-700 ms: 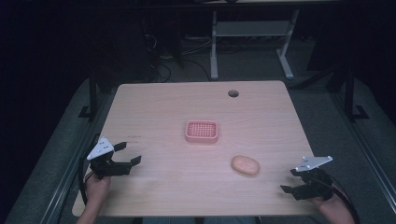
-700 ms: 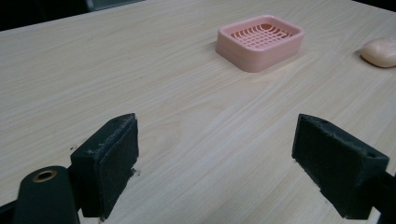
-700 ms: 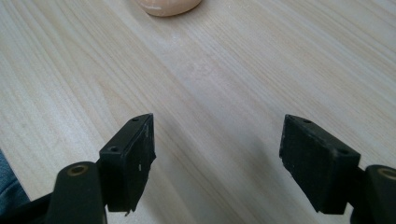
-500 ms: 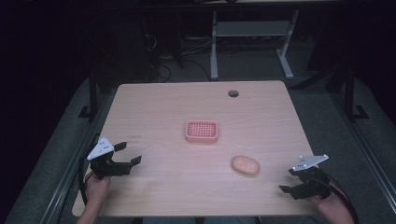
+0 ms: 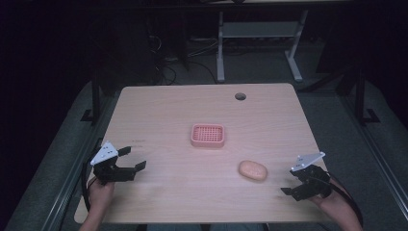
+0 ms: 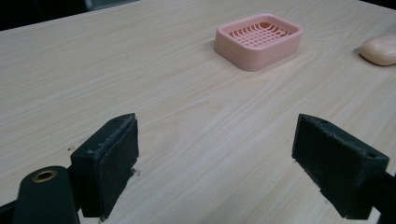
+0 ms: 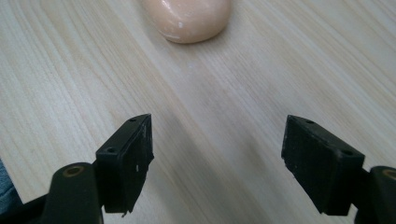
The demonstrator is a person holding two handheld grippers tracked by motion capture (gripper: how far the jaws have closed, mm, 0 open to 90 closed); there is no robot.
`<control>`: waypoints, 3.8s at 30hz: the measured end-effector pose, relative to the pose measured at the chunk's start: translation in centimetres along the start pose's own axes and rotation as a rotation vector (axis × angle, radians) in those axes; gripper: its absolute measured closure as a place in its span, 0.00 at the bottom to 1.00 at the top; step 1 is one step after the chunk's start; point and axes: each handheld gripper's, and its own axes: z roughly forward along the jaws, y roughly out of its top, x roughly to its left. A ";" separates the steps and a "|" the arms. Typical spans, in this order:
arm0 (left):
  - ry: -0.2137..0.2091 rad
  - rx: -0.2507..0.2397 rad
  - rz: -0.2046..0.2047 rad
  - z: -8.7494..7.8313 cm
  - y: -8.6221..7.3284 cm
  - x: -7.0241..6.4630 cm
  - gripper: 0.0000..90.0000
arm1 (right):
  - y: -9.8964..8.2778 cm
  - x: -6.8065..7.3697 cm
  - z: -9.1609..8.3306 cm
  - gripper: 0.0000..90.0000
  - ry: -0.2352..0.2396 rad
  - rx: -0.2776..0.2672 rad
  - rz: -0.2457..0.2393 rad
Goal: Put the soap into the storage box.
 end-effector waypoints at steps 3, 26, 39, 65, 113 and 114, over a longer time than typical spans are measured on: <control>-0.001 0.002 0.004 0.0 0.0 0.0 0.16 | 0.6 0.0 0.2 0.27 0.010 0.014 -0.011; -0.005 -0.001 0.006 -0.1 0.1 -0.1 0.16 | 4.9 0.4 1.2 0.26 0.030 0.068 -0.127; -0.002 0.000 0.004 0.0 0.1 0.0 0.16 | 7.2 0.8 1.8 0.26 0.041 0.101 -0.184; -0.001 -0.007 0.001 0.0 0.1 0.0 0.16 | 11.3 1.8 5.0 0.26 0.073 0.199 -0.253; 0.001 -0.014 0.002 0.0 0.2 0.1 0.16 | 14.6 1.4 6.7 0.35 0.137 0.249 -0.321; 0.000 -0.015 0.005 0.0 0.2 0.1 0.16 | 14.7 1.3 6.6 0.35 0.137 0.242 -0.322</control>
